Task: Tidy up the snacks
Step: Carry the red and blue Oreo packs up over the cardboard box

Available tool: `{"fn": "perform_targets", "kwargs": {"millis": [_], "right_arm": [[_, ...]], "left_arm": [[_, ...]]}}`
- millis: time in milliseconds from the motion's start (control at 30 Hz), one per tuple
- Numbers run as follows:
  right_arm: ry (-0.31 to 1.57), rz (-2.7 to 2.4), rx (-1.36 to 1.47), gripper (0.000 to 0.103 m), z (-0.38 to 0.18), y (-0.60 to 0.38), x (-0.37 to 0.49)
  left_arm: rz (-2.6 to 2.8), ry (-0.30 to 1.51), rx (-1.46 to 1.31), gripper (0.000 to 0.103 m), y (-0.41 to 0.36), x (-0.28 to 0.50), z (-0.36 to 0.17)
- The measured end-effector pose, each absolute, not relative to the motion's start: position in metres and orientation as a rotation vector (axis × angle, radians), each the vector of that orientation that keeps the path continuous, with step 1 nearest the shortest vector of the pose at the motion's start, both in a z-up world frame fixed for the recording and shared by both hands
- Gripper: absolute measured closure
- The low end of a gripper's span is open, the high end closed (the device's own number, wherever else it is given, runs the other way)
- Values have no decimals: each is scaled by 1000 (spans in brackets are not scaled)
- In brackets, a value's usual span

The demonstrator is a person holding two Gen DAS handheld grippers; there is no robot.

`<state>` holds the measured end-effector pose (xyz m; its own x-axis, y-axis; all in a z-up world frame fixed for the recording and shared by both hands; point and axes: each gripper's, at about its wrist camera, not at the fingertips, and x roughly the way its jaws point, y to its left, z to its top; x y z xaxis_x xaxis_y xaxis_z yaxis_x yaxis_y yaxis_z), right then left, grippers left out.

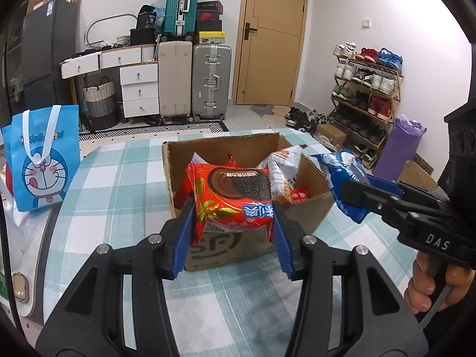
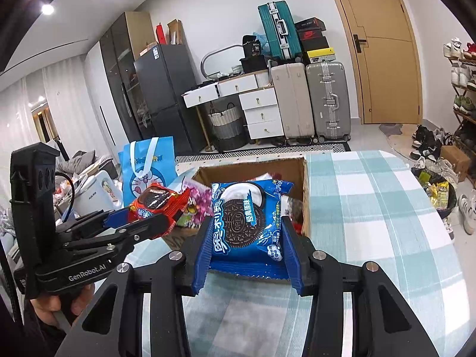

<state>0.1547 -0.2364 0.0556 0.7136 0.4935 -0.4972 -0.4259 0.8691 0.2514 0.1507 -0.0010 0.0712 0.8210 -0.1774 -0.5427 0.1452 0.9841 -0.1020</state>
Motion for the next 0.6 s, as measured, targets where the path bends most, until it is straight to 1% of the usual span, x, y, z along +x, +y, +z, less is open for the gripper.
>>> {"fn": "perform_targets", "kwargs": {"millis": [300,600], "right_arm": [[607,492,155,59,55,-234,181],[659,486,173,59,37,-228,206]], "left_arm": [[-143,572,-60,57,-7,190,76],[-135,597,-35,57,-21,224,63]]}}
